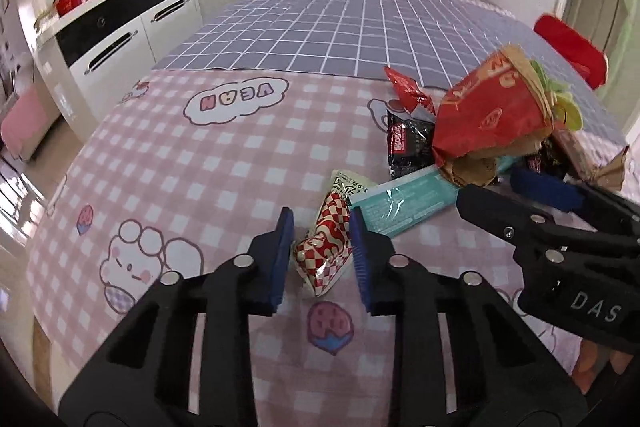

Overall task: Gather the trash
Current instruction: 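Grasp the red-and-white checkered snack packet with the left gripper, then grasp the small clear round lid with the right gripper while the left gripper holds the packet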

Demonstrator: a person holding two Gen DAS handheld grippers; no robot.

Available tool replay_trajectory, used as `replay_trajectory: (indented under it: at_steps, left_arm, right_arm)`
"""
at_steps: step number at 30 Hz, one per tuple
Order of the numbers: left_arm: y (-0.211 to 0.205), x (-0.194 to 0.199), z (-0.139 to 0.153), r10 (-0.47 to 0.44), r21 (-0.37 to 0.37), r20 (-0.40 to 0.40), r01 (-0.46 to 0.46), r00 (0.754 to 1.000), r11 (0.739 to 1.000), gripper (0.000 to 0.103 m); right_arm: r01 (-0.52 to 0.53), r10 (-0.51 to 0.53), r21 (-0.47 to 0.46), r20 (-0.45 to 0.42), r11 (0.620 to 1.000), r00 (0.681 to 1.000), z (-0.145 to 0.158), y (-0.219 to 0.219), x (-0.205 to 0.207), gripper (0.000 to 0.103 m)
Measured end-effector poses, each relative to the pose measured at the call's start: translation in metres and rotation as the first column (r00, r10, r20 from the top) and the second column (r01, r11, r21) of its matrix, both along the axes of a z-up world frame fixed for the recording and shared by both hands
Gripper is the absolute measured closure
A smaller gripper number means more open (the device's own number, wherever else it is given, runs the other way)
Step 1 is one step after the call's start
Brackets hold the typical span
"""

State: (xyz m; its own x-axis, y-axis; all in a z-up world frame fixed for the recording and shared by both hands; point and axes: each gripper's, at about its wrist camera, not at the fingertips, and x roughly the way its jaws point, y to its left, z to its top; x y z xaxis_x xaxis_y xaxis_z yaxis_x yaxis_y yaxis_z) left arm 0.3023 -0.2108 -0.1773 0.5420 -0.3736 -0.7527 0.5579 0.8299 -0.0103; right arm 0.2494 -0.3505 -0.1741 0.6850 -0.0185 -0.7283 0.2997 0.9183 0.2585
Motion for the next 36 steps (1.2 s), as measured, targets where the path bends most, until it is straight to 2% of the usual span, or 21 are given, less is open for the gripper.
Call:
replay_trajectory:
  at_steps: [4, 10, 14, 16, 18, 24, 28, 30, 32, 36]
  left_arm:
    - [0.012, 0.001, 0.002, 0.035, -0.060, -0.035, -0.037, 0.999, 0.998, 0.087]
    - [0.036, 0.002, 0.006, 0.114, -0.118, -0.058, -0.120, 0.992, 0.986, 0.088]
    - [0.055, 0.005, 0.013, 0.169, -0.155, -0.056, -0.176, 0.984, 0.972, 0.088]
    - [0.063, 0.005, 0.018, 0.195, -0.173, -0.045, -0.200, 0.980, 0.964, 0.088]
    - [0.070, 0.007, 0.022, 0.220, -0.187, -0.036, -0.223, 0.975, 0.957, 0.088]
    - [0.076, 0.015, 0.021, 0.237, -0.207, -0.048, -0.242, 0.970, 0.948, 0.088]
    - [0.075, 0.020, 0.018, 0.238, -0.214, -0.062, -0.245, 0.969, 0.946, 0.088]
    - [0.074, 0.023, 0.017, 0.248, -0.208, -0.058, -0.255, 0.967, 0.944, 0.088]
    - [0.074, 0.026, 0.017, 0.246, -0.215, -0.063, -0.254, 0.967, 0.943, 0.088]
    - [0.075, 0.025, 0.019, 0.239, -0.234, -0.072, -0.249, 0.968, 0.940, 0.088]
  right_arm:
    - [0.009, -0.009, 0.019, 0.009, 1.000, 1.000, 0.001, -0.002, -0.003, 0.036]
    - [0.009, -0.010, 0.040, 0.014, 0.999, 1.000, 0.001, 0.001, -0.005, 0.036]
    - [-0.029, 0.028, 0.061, 0.015, 0.998, 0.999, 0.000, 0.012, 0.003, 0.036]
    - [-0.022, 0.022, 0.032, 0.009, 0.999, 1.000, 0.002, 0.018, 0.009, 0.036]
    - [0.007, -0.007, 0.018, 0.003, 1.000, 1.000, 0.004, 0.021, 0.014, 0.030]
    - [0.165, -0.166, -0.016, -0.061, 0.986, 0.984, -0.001, 0.024, 0.037, 0.015]
    - [0.180, -0.197, -0.141, -0.120, 0.974, 0.973, -0.008, 0.040, 0.057, 0.005]
    - [0.194, -0.224, -0.189, -0.155, 0.963, 0.962, -0.010, 0.046, 0.065, 0.005]
    - [0.207, -0.228, -0.142, -0.151, 0.968, 0.962, -0.008, 0.046, 0.063, 0.005]
    - [0.146, -0.152, -0.056, -0.107, 0.988, 0.983, -0.005, 0.046, 0.048, 0.005]
